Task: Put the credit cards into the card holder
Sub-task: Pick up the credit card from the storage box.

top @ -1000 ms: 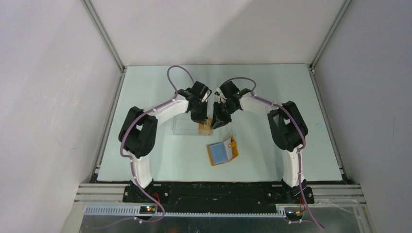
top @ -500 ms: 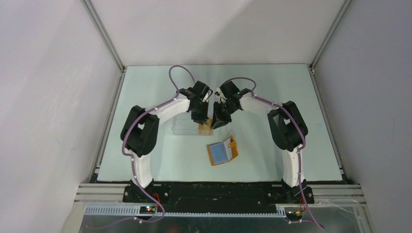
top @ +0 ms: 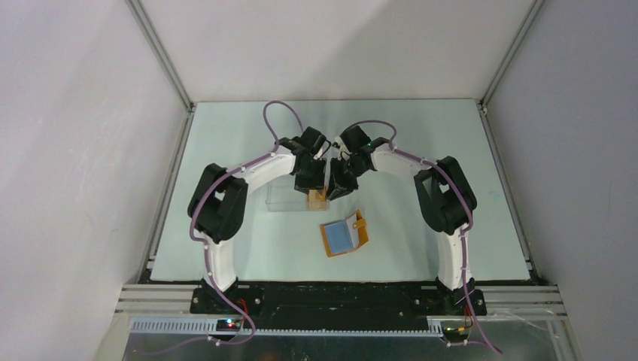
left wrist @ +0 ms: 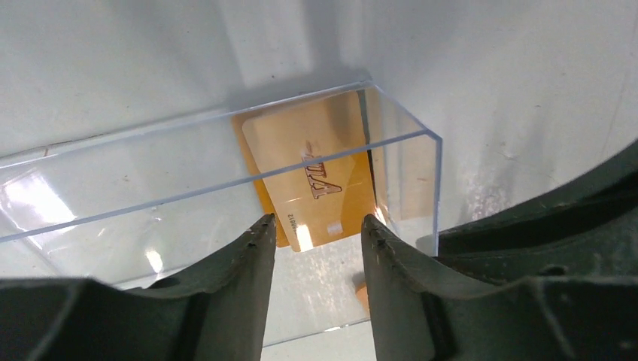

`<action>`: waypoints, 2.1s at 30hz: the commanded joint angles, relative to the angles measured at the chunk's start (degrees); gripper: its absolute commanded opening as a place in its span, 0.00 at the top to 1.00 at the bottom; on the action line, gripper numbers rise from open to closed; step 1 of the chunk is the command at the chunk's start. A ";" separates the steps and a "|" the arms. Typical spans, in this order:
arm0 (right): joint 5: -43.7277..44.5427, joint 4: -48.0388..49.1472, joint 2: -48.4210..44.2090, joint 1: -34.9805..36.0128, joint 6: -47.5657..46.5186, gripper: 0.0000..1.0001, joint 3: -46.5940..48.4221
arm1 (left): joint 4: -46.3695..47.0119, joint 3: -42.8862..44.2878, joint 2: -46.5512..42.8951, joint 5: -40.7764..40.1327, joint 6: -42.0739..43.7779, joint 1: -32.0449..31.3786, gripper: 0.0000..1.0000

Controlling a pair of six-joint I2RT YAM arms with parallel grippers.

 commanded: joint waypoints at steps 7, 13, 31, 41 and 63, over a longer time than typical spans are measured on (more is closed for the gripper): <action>0.74 -0.72 1.62 0.28 -1.10 0.79 -0.83 | -0.74 2.09 3.34 0.45 -0.55 0.35 0.61; 0.70 -0.93 1.67 0.21 -1.29 0.78 -0.89 | -0.76 1.87 4.67 1.24 -1.10 1.52 0.59; 0.88 -1.28 1.60 0.10 -1.66 0.78 -0.96 | -0.86 -1.19 1.79 -1.53 -0.72 2.84 0.47; 1.07 -1.63 1.70 0.05 -1.86 0.78 -0.82 | 1.79 -2.48 0.44 4.13 -0.92 4.96 0.53; 0.68 -1.25 2.15 0.14 -1.75 0.78 -1.22 | 4.46 -2.14 1.70 8.94 -2.01 4.57 0.77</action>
